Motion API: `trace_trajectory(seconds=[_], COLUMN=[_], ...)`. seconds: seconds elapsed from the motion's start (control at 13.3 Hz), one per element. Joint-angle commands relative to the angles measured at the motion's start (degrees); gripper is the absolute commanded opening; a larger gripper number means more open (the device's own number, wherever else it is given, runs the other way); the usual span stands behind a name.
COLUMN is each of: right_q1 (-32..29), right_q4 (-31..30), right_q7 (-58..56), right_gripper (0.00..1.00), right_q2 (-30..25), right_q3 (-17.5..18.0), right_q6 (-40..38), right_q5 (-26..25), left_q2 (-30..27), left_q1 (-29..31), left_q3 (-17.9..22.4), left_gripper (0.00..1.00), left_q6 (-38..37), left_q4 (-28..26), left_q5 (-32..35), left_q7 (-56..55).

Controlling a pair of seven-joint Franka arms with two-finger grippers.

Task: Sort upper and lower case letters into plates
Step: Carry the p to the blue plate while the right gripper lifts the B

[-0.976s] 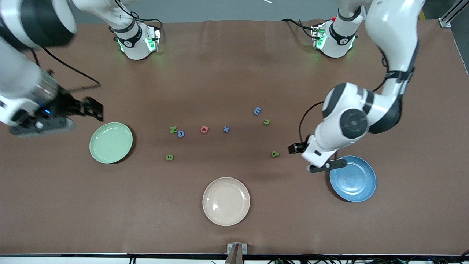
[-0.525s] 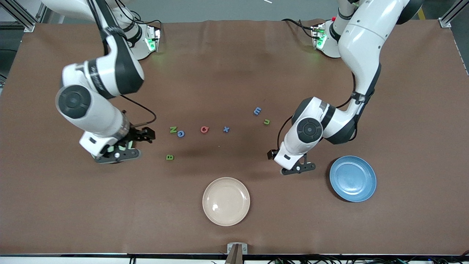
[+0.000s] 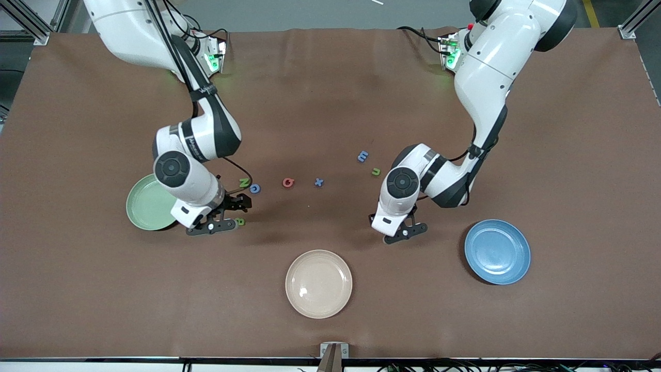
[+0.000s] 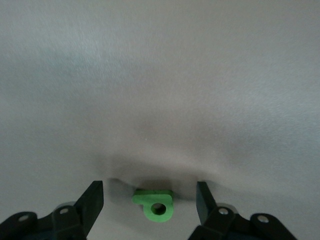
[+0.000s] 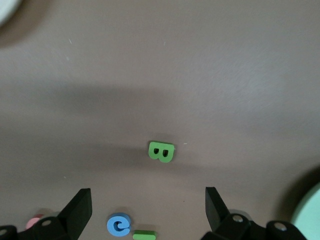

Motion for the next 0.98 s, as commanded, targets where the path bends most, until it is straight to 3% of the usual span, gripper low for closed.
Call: trace_trajectory(seconds=[0.0,0.15,0.45,0.6,0.9], right_q1=[0.3,-0.3,-1.2,-1.1,-1.2], right_q4=[-0.2,0.0,2.2,2.5,4.1], right_q7=[0.4,0.3,0.3,0.3,0.3], right_gripper=[1.0,1.0,1.0,0.99,0.93], right_q2=[2.0,3.6,7.5,8.4,10.0], right_q3=[-0.5,-0.5,-0.5,-0.5,-0.5], right_q6=[1.4,3.5,6.4,7.6,7.9], right_q5=[1.3,1.3,1.3,1.3,1.2], left_q2=[0.8,0.3,0.0,-1.0,-5.9], left_q1=[-0.8,-0.9,0.1,0.4,6.0], left_q3=[0.5,0.5,0.4,0.4,0.0], left_gripper=[0.75,0.6,0.17,0.02,0.0], left_q6=[0.3,0.3,0.7,0.7,0.3], left_q4=[0.7,-0.5,-1.0,-0.9,-1.4], left_q5=[1.3,1.3,1.1,0.8,1.1], left_q7=[-3.0,-3.6,-3.6,-3.6,-3.1])
